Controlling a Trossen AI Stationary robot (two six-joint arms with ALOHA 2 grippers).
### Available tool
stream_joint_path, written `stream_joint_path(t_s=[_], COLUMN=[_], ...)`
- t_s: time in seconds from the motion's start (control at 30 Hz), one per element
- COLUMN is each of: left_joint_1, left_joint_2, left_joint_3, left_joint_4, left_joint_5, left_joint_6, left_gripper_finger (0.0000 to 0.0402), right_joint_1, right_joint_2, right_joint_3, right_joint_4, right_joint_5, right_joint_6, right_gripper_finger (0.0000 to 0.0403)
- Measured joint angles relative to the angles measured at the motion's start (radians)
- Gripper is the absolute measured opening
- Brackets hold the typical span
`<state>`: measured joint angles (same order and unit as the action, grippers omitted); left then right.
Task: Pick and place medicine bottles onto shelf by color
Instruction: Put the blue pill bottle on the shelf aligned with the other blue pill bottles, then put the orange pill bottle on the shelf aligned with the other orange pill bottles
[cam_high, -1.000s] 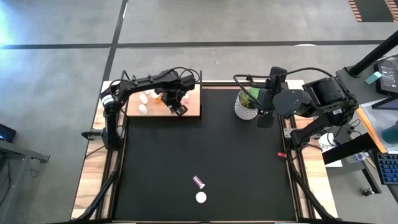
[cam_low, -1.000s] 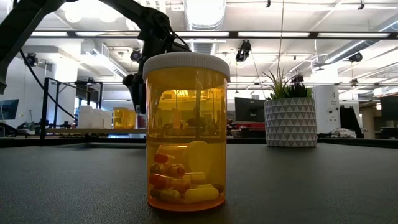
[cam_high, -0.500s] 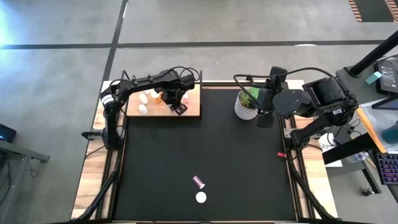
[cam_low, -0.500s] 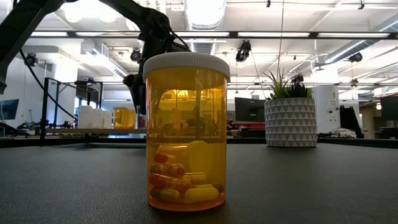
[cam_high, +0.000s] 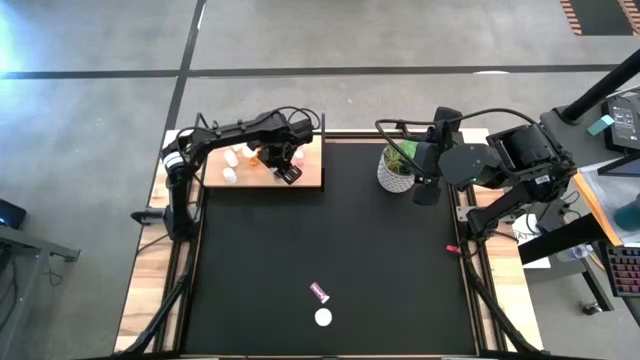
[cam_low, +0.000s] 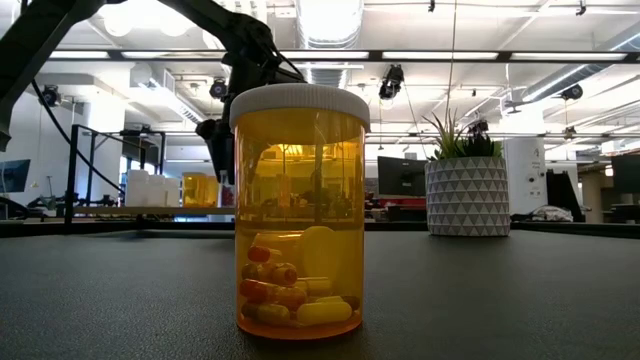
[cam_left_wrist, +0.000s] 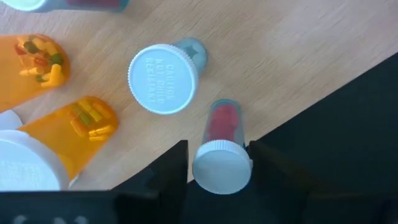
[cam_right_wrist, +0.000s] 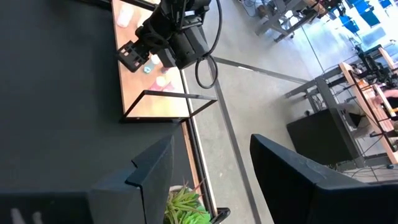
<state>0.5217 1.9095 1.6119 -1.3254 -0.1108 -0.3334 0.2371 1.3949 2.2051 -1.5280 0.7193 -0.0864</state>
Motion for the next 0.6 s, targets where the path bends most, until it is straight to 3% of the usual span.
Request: stream_joint_path(t_s=[0.27, 0.6], left_joint_1=[0.000, -0.015], left_joint_2=[-0.009, -0.143], left_joint_3=[0.004, 0.015], left_joint_4=[-0.002, 0.000], left_joint_5=[0.002, 0.003], left_joint_6=[-0.001, -0.008], left_gripper_finger=[0.0204, 0.0213], right_joint_1=[0.000, 0.000], right_joint_2=[0.000, 0.016], right_joint_3=[0.000, 0.000], right_joint_4=[0.000, 0.000], right_joint_5=[0.000, -0.002], right_joint_6=[0.000, 0.000], right_gripper_finger=[0.0203, 0.0203])
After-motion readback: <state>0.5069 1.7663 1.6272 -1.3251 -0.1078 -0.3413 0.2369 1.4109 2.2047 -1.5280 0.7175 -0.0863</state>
